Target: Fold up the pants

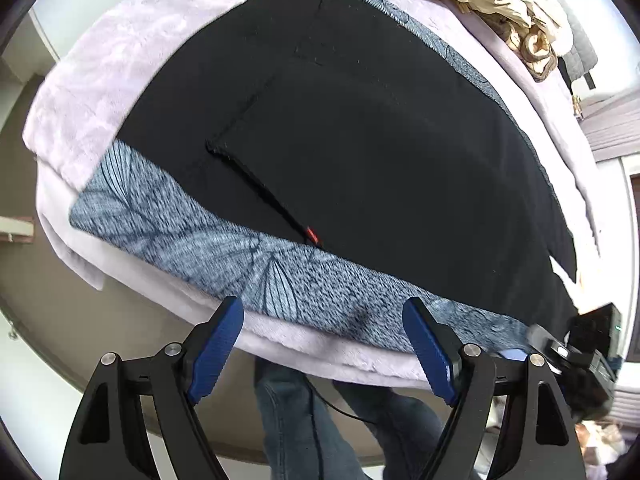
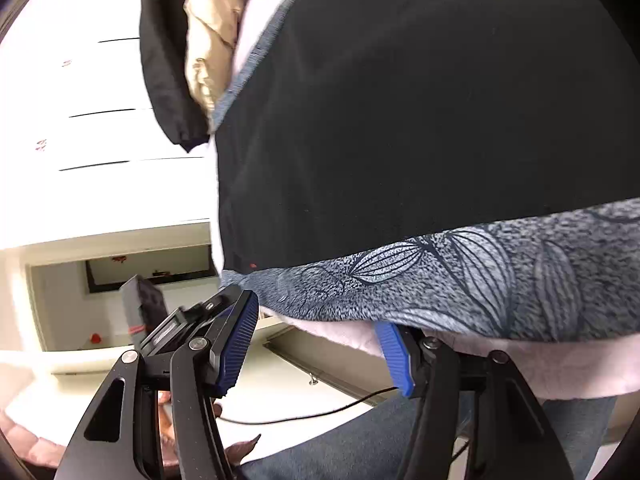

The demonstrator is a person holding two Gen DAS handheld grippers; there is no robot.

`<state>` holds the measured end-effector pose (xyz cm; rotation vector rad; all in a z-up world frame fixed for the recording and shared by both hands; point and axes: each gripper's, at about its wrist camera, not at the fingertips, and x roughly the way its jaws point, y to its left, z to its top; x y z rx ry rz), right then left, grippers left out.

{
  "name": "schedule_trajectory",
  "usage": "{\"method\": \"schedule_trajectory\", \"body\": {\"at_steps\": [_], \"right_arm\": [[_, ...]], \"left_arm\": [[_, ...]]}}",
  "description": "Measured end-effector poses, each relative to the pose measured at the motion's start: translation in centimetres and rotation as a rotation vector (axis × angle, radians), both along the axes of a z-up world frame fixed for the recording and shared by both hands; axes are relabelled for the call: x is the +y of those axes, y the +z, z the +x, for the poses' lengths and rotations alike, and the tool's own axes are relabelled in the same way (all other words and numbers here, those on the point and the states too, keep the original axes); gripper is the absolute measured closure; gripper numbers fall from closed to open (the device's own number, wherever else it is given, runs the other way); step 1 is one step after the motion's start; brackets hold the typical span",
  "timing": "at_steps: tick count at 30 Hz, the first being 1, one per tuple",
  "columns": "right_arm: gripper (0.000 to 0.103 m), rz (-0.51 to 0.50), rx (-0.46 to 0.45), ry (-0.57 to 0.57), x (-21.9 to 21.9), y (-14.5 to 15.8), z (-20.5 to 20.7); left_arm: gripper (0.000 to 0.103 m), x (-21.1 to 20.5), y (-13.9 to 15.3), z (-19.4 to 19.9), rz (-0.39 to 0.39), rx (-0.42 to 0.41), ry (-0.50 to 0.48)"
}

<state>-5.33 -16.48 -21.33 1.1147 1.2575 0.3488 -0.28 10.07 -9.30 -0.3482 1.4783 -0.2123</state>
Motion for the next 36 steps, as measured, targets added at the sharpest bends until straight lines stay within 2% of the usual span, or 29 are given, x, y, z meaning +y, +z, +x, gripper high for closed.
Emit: {"method": "schedule_trajectory", "body": {"at_steps": [2, 3, 4, 10, 15, 17, 18, 21, 24, 28, 33, 35, 36], "right_arm": [[0.056, 0.005, 0.061, -0.010, 0.4, -1.1, 0.6], [0.086, -0.016, 0.092, -0.014, 0.6, -1.4, 1.0], [0.098, -0.026, 0.094, -0.020, 0.6, -1.2, 1.2], [0.098, 0.100, -0.065, -0.094, -1.1, 3.3, 1.4], [0.098, 0.091, -0.075, -0.057, -1.2, 4.2, 1.5], [0.098, 0.082, -0.061, -0.046, -1.2, 3.8, 1.3], [0.098, 0.078, -0.055, -0.043, -1.0, 3.6, 1.4], [0.098, 0.042, -0.058, -0.039, -0.8, 4.2, 1.8], [0.098, 0.021, -0.108, -0.035, -1.4, 6.0, 2.9], [0.098, -0.037, -0.198, 0.007, -3.2, 9.4, 7.4], [0.098, -0.125, -0.235, 0.069, -4.9, 10.1, 15.8], [0.098, -0.167, -0.226, 0.079, -5.6, 9.0, 19.7], [0.098, -0.180, -0.213, 0.074, -6.1, 8.3, 21.3]], "left_arm": [[0.020, 0.2, -0.4, -0.3, -0.037, 0.020, 0.030], [0.020, 0.5, -0.8, -0.5, -0.062, 0.036, 0.054], [0.020, 0.7, -1.0, -0.7, -0.076, 0.043, 0.070], [0.020, 2.0, -1.5, -0.5, -0.180, 0.046, 0.174], [0.022, 3.3, -1.5, 1.2, -0.203, 0.012, 0.258], [0.081, 3.5, -1.5, 1.9, -0.188, -0.005, 0.252], [0.086, 3.5, -1.5, 2.2, -0.168, -0.002, 0.240], [0.086, 3.4, 0.4, 2.8, -0.139, -0.055, 0.216], [0.086, 2.0, 4.0, 4.3, -0.086, -0.145, 0.121], [0.086, 0.2, 6.7, 8.5, -0.092, -0.233, 0.049], [0.085, -2.9, 7.0, 16.7, -0.067, -0.337, -0.022], [0.074, -4.1, 6.1, 19.7, -0.034, -0.367, -0.039], [0.074, -4.8, 5.5, 21.1, -0.014, -0.381, -0.043]]}}
